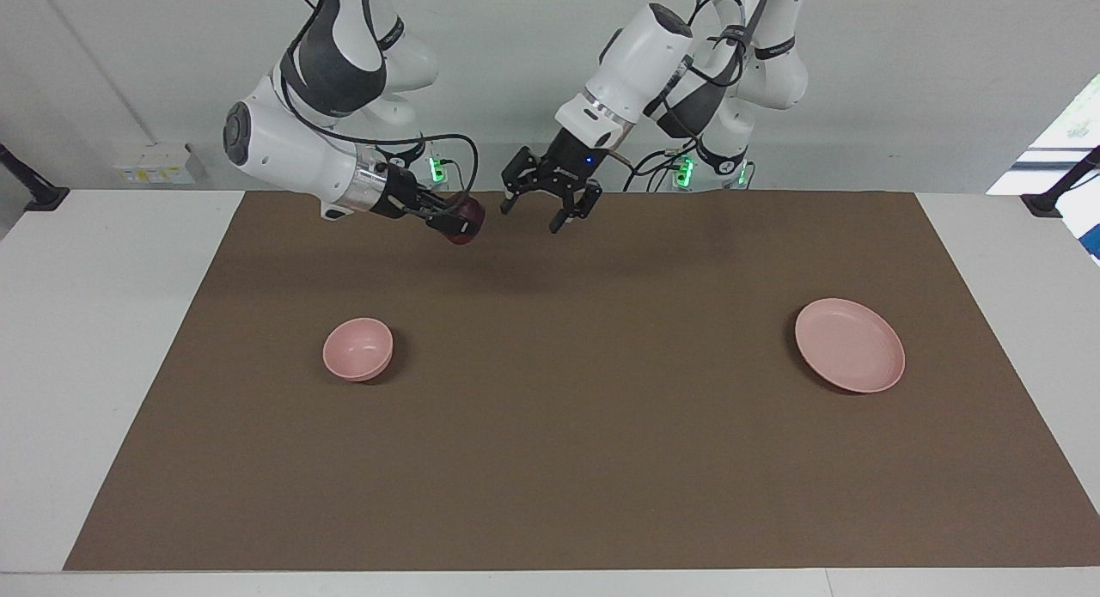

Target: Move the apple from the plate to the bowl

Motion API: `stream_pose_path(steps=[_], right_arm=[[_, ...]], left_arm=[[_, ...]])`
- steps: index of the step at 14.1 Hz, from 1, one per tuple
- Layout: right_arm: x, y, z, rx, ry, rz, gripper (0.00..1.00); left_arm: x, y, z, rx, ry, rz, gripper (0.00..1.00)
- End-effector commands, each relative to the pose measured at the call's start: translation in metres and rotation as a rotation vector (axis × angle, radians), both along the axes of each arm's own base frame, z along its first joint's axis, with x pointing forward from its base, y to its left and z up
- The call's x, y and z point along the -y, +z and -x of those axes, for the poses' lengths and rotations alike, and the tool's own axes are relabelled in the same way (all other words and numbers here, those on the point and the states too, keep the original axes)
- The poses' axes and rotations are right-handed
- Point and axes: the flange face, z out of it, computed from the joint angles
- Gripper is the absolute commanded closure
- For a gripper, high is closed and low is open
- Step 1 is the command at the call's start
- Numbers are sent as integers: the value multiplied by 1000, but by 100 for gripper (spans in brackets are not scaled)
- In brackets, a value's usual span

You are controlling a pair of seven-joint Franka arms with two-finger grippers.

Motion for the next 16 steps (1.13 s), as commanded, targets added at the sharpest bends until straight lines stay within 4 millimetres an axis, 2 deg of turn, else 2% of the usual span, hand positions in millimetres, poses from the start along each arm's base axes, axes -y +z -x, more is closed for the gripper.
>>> stream_pose_path(steps=[1,3,5,8,9,12,16], right_arm=[[13,-3,6,64,134,70,100],[24,-8,6,121,258,144,100],[33,-10,2,189,360,212,100],[49,-16,-16,337,501,318,100],[60,-19,-24,379,531,354,100],[84,-39,-45,473,613,393,100],[96,-86,-72,539,675,437,100]], left_arm=[[-51,-11,-32,-59,-69,-97,0],[-99,-20,-56,-89,-92,-139,0],[-137,-22,-70,-145,-57,-158,0],[-189,-18,-87,-124,-117,-351,0],[-206,-14,-93,-113,-149,-409,0],[-246,0,-103,-74,-213,-466,0],[-278,45,-111,-55,-255,-563,0]])
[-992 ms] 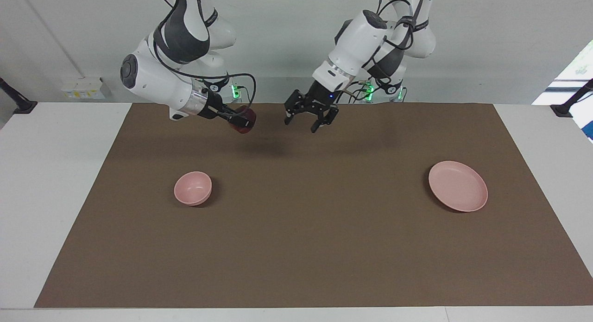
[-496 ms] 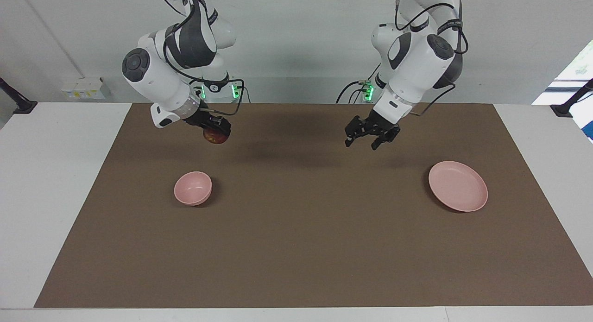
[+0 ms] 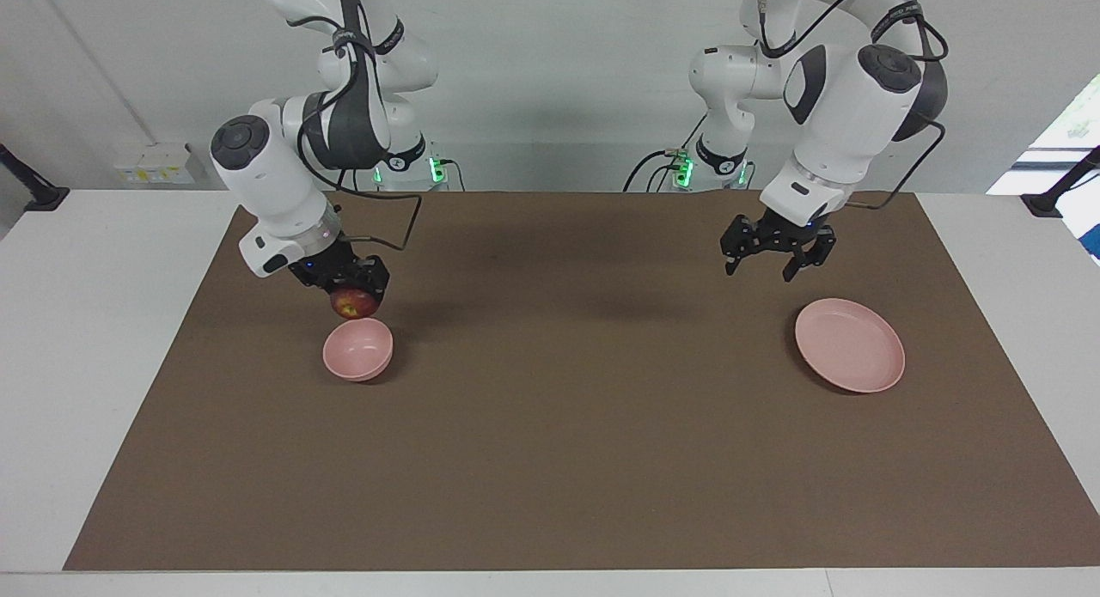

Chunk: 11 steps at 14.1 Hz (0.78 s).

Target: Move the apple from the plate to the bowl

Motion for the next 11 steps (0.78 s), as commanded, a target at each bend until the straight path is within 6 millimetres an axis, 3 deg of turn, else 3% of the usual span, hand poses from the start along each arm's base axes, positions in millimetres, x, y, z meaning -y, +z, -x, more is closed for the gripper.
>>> stream_pose_path(steps=[1,3,6,11], right_arm=[[3,-23,-12,28,51,27,100],[4,-33,-14,18,64,28,100],[11,-38,-18,38,76,31,100],[7,-51,-24,45,73,35,100]], left_arm=[[-18,39,1,-9,-45,-43,0],[-46,73,2,-22,-64,-51,0],[-69,119,8,-46,-58,-56,0],[-89,140,27,-143,-31,-89,0]])
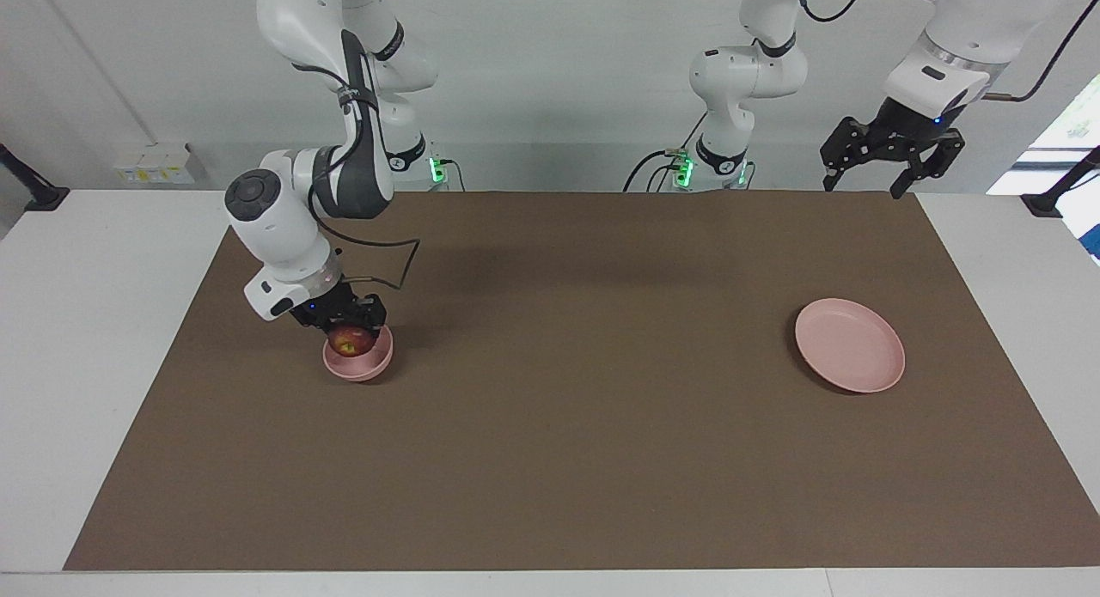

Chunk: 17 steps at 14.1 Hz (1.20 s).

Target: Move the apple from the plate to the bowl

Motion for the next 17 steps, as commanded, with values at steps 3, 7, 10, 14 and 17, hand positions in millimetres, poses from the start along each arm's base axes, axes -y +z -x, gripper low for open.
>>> stream_pose_path(steps=[3,7,10,14,17], right_arm=[[-2,-14,-9,22,8,18,100],[-2,-24,-10,12,7,20,100],[-2,-32,-10,2,7,21,100],[-1,-39,-11,0,8,23,98],[-1,-40,-10,-4,7,23,57]], left_arm=[[-16,5,3,-43,11,-52,0],[-24,10,6,-25,32,-82,0],[-37,9,6,-27,54,-79,0],[-43,5,12,-36,59,-73,0],[-40,7,12,-25,55,-71,0]])
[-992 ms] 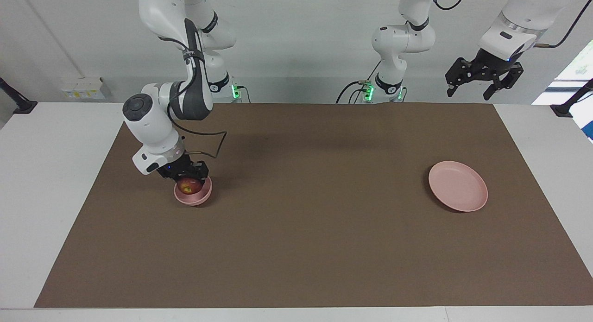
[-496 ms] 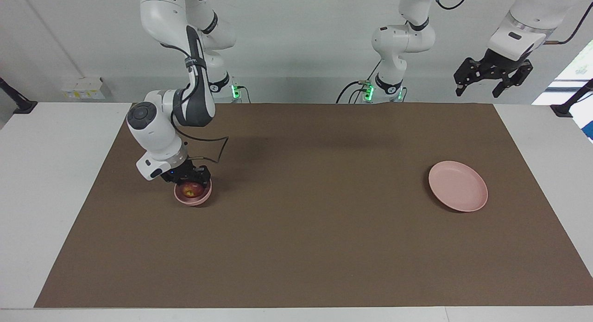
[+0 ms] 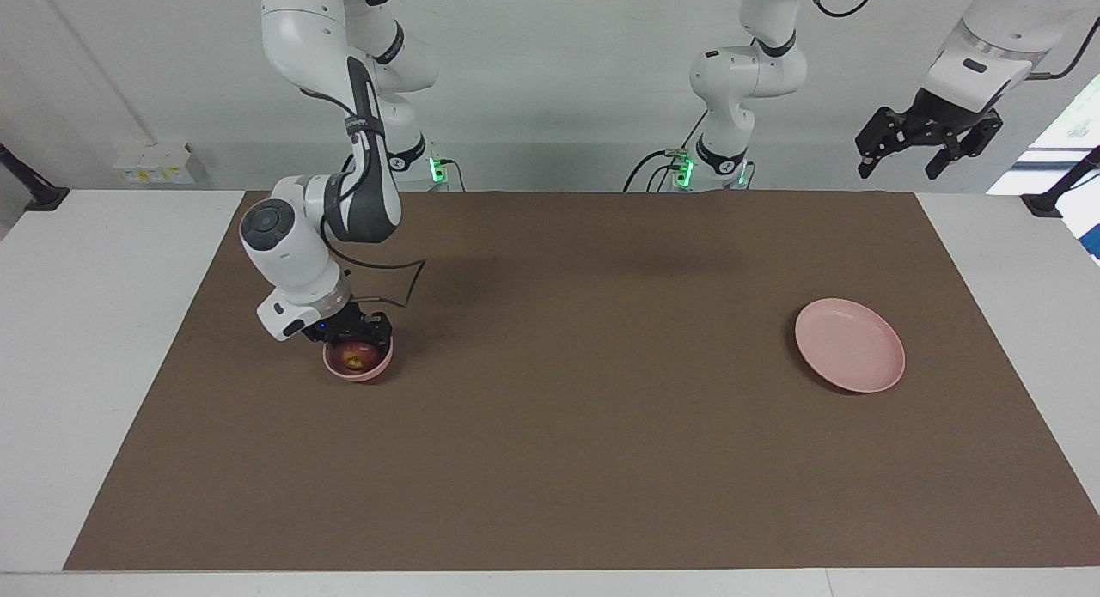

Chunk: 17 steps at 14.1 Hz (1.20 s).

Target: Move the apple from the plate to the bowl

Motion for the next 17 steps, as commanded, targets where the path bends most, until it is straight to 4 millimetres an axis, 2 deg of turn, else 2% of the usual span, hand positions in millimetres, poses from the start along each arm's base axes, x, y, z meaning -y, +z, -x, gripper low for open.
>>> stream_pose_path(steps=[1,2,4,7,8,12,15,17], right_arm=[[1,1,-3,18,7,13,52],[1,1,-3,18,7,13,39],[0,1,-3,18,8,13,30],[1,1,-3,18,8,13,5],[1,1,-3,18,8,13,0],[1,9,-7,29,7,14,0],[2,52,-7,43,7,8,0],[5,95,-2,58,12,10,0]], left_arm=[[-1,3,8,4,-12,-6,0],[2,4,8,6,-10,-7,0],[2,5,8,7,-7,-7,0],[-6,5,8,6,8,-6,0],[-7,5,8,6,10,-6,0],[-7,5,8,6,9,-8,0],[-7,5,8,6,10,-6,0],[-6,5,8,6,8,-6,0]])
